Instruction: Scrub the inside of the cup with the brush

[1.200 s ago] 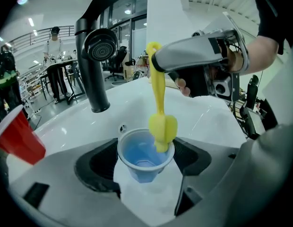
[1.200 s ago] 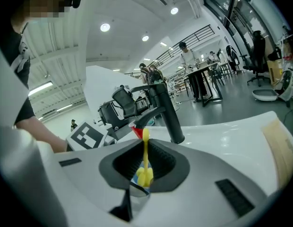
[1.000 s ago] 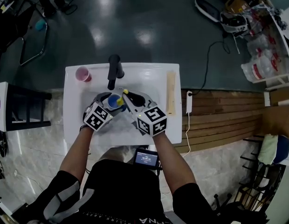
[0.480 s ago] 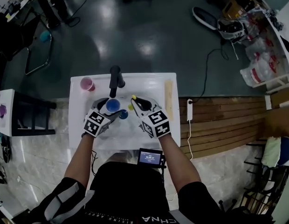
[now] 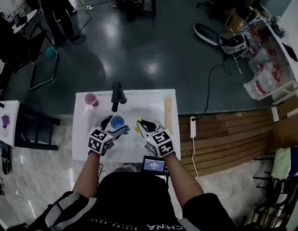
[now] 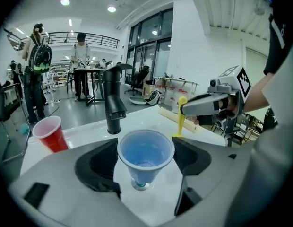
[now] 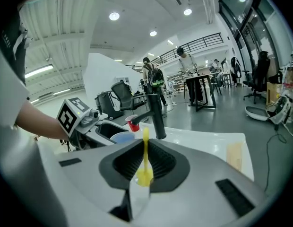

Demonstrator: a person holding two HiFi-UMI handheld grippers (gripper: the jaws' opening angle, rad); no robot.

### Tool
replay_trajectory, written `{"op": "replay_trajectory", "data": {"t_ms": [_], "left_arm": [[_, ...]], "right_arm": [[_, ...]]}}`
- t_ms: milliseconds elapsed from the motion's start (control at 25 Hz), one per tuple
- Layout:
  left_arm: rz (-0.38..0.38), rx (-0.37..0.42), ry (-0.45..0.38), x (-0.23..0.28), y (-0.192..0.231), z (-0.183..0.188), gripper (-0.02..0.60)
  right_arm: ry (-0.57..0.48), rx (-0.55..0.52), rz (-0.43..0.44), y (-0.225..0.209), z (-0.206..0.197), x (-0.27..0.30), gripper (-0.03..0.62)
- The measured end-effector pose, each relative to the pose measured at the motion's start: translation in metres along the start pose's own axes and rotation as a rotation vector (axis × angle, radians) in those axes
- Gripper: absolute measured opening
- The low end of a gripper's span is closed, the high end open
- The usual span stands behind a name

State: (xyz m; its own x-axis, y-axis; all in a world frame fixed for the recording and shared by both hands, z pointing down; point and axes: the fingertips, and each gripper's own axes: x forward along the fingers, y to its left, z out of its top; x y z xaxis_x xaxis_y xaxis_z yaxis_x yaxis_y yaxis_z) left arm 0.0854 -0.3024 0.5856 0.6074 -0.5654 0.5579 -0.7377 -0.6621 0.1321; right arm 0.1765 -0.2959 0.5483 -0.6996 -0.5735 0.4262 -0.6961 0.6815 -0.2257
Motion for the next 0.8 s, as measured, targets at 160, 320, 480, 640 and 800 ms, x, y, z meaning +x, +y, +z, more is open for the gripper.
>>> {"op": "replay_trajectory", "data": {"t_ms": [160,320,480,640,800], "left_arm": [[0.021,0.011,0.004,-0.001,-0.009,0.000,0.365],[0.056,0.013,-0.022,-0.007,-0.016,0.006,0.365],[0.094,-0.017,-0.044,-0.021,-0.027,0.006,0.365],[0.146,-0.038,-0.049,-0.041,-0.034,-0.007,0.365],[0.208,-0.056,-0.045,-0.069,-0.038,-0.023,0.365]], "right_arm": [[-0.012,0.002,0.005,0.003,-0.001,-0.012,0.040],[-0.024,-0.002,0.027,0.004,0.000,-0.023,0.040],[-0.022,0.007,0.063,0.006,-0.004,-0.031,0.040],[-0.027,0.013,0.113,0.019,-0.009,-0.030,0.040],[-0.031,0.011,0.182,0.040,-0.012,-0.023,0.040]]}}
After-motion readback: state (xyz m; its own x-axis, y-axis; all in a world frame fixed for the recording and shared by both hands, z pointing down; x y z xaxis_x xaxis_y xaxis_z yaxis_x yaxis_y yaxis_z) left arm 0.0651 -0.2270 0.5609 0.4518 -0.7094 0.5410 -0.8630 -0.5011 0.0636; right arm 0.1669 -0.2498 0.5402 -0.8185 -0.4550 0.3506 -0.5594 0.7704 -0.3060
